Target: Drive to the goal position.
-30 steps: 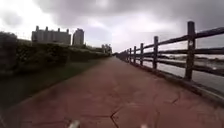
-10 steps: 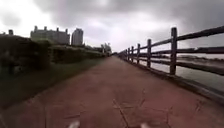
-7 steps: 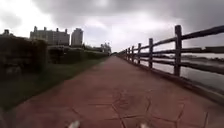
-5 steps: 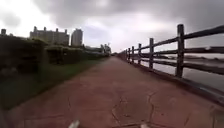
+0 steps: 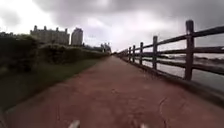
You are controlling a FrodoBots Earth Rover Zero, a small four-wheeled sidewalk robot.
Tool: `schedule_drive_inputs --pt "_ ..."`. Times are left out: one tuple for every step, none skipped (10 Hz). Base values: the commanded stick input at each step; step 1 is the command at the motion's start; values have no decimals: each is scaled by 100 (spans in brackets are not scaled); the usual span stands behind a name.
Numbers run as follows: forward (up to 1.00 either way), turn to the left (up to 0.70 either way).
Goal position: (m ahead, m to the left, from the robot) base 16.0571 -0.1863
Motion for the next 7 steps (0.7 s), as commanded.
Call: schedule_drive_inputs --pt "70 0" --pt "70 0" --pt "70 0" --pt "70 0" --pt "70 0" --pt "70 0" --pt "70 0"
